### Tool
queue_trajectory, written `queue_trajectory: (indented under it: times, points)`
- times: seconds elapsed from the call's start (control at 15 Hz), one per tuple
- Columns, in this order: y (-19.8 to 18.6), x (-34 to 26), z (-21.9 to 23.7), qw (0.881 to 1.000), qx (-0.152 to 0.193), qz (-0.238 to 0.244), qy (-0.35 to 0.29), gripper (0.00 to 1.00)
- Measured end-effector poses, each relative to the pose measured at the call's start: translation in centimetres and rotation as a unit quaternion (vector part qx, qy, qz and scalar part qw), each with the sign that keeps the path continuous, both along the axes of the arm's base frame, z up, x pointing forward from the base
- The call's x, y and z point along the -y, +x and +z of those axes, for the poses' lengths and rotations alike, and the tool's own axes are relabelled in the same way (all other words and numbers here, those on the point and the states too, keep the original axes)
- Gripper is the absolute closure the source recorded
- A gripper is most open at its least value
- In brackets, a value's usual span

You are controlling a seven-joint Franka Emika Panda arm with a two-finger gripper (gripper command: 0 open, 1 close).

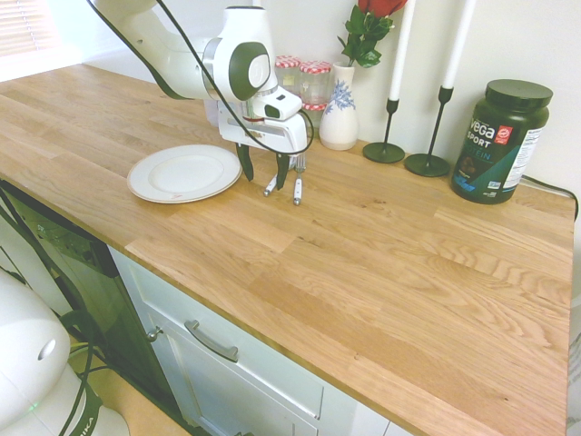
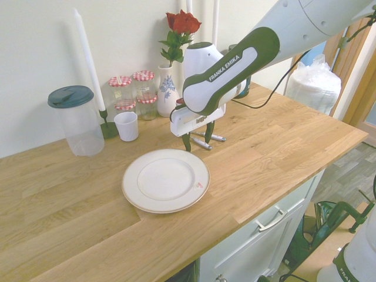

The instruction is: Put the spoon into the plate

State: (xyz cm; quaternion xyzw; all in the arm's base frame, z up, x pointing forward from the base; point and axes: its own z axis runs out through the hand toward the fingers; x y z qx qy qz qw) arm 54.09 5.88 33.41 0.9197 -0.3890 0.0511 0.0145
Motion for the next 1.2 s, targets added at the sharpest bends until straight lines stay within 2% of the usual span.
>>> queue_trajectory:
  times: [1.2]
  points:
    - [0.32,-0.32,0.80,1.000,0.007,-0.013,0.011,1.00]
